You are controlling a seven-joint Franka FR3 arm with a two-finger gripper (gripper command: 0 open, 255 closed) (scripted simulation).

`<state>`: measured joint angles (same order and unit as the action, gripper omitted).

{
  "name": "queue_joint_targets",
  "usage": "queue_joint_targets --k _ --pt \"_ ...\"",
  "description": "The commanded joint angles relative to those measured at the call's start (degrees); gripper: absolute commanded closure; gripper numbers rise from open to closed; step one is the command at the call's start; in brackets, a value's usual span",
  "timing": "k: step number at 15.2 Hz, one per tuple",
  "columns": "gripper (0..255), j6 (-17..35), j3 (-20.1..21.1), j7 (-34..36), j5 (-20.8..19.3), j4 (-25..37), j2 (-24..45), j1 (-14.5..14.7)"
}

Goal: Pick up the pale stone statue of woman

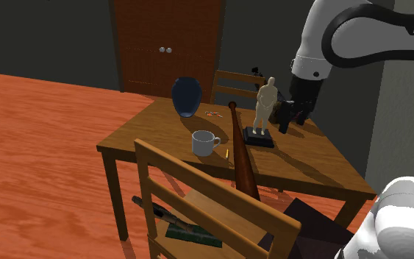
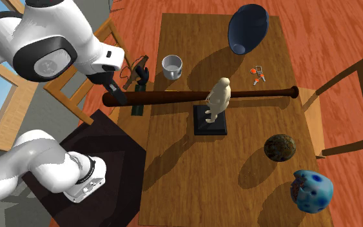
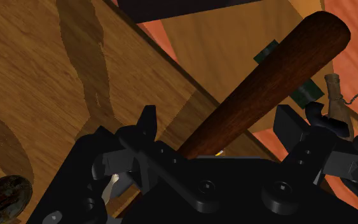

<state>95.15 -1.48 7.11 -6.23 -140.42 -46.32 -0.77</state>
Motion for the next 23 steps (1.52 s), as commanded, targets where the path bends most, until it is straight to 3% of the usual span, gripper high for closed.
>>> queue_joint_targets --k 1,7,13,18,23 --pt "0 0.0 0.0 0.0 0.0 0.0 0.0 0.0" --pt "0 6.5 -10.4 -13.7 -3.3 2.6 3.6 -0.3" --pt "0 12.3 -21.0 -27.7 -2.9 8.9 10.8 1.7" --pt "0 15.5 -30.5 -40.5 1.4 16.8 19.1 5.5" --pt "0 15.9 -41.2 -55.2 10.9 27.5 30.1 10.7"
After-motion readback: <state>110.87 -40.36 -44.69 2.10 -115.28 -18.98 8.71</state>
